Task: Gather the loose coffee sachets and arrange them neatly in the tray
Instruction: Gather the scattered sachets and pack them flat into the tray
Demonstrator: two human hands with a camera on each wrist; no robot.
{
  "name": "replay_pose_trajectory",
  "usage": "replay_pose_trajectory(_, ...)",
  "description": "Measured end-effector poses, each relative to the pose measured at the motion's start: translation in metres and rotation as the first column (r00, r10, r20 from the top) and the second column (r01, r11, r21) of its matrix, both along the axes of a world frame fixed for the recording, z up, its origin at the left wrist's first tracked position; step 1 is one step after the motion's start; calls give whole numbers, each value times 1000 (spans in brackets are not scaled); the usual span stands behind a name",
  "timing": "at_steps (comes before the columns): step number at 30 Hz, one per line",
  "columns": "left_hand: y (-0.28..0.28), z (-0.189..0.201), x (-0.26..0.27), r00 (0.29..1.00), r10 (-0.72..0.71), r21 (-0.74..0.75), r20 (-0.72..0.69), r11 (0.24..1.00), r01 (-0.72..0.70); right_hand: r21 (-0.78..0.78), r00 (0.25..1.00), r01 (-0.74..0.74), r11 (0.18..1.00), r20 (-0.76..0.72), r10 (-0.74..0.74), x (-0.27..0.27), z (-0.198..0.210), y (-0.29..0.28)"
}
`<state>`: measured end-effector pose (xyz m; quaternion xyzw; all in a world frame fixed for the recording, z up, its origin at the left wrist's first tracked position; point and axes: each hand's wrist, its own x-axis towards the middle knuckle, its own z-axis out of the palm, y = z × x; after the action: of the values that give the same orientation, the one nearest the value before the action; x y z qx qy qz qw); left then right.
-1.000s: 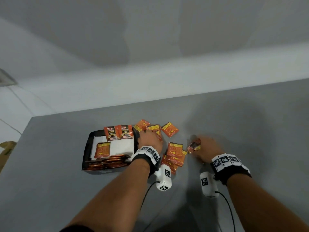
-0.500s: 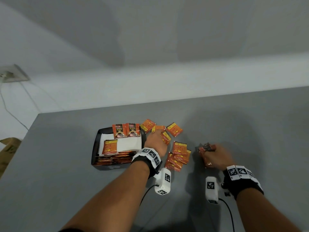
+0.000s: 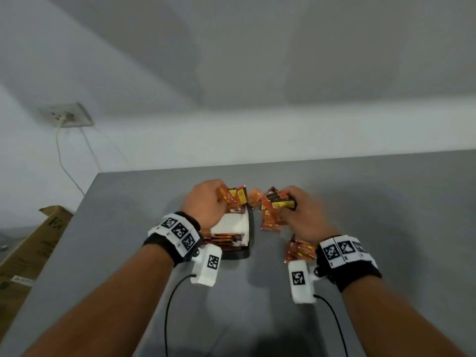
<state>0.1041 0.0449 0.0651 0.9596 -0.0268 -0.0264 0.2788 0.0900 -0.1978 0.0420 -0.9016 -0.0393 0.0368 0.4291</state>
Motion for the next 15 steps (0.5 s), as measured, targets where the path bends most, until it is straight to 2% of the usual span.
replay_pose_trajectory(3, 46, -7, -14, 998, -4, 66, -69, 998, 8, -69, 985, -158, 985, 62, 163, 6, -5, 43)
replay_pose_trajectory(6, 69, -23, -28, 991, -43, 179, -126, 982, 65, -156, 952, -277, 948, 86, 292, 5, -16, 83)
replay_pose_trajectory(9, 74, -40, -35, 991, -82, 260, -110, 960, 108, -278, 926, -360, 891, 12, 378, 4, -31, 108)
replay_pose_trajectory(15, 73, -65, -40, 975, -161, 229, -152, 954, 193, -490, 867, -489, 722, -178, 466, -3, -46, 128)
